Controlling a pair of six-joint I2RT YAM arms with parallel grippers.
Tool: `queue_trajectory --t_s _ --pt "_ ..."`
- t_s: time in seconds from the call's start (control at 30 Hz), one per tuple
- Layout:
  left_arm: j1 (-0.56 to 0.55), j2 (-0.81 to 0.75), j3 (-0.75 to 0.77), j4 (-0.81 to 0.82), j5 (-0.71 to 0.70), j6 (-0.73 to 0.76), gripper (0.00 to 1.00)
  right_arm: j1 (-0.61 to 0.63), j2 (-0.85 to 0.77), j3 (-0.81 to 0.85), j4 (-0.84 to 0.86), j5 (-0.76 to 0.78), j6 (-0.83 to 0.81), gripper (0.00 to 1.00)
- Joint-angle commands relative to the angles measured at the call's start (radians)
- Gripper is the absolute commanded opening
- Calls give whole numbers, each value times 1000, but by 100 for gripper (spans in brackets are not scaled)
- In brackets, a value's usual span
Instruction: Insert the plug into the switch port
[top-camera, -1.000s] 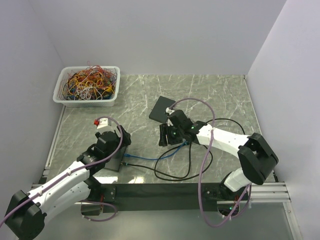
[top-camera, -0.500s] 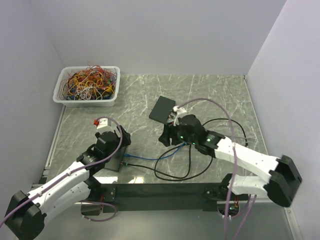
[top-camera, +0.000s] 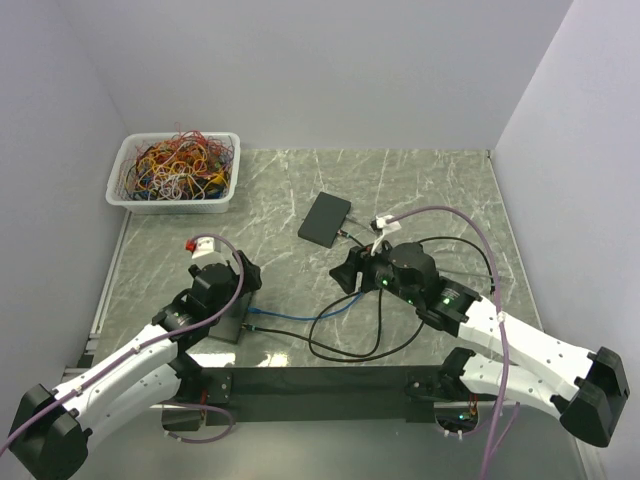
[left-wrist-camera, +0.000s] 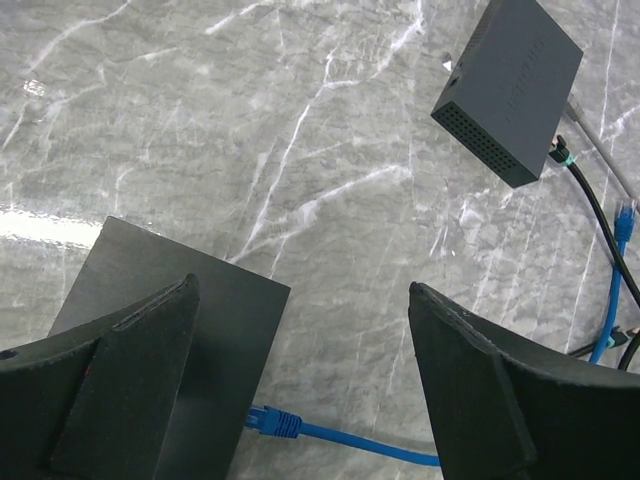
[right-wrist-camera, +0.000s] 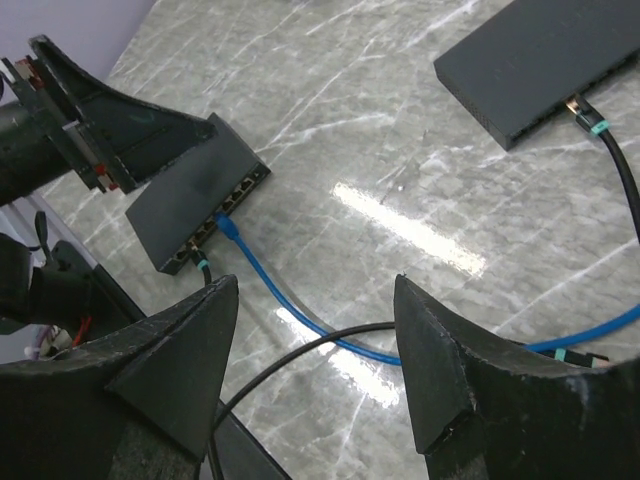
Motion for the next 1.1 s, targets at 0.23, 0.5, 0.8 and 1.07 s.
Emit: queue_trajectory --t_s 0.23,0.5,0.8,1.07 --pt "-4 -132 -30 -66 -211 -132 98 7 -84 -61 42 54 -37 71" --pt "-4 -223 -44 -169 -386 -293 99 7 -101 -88 50 75 -63 74" --pt "-6 -257 -50 -322 -583 -528 99 7 -120 -98 24 189 -58 75" --pt "-9 -298 -64 -373 -653 -601 99 7 -80 -79 -2 226 -43 76"
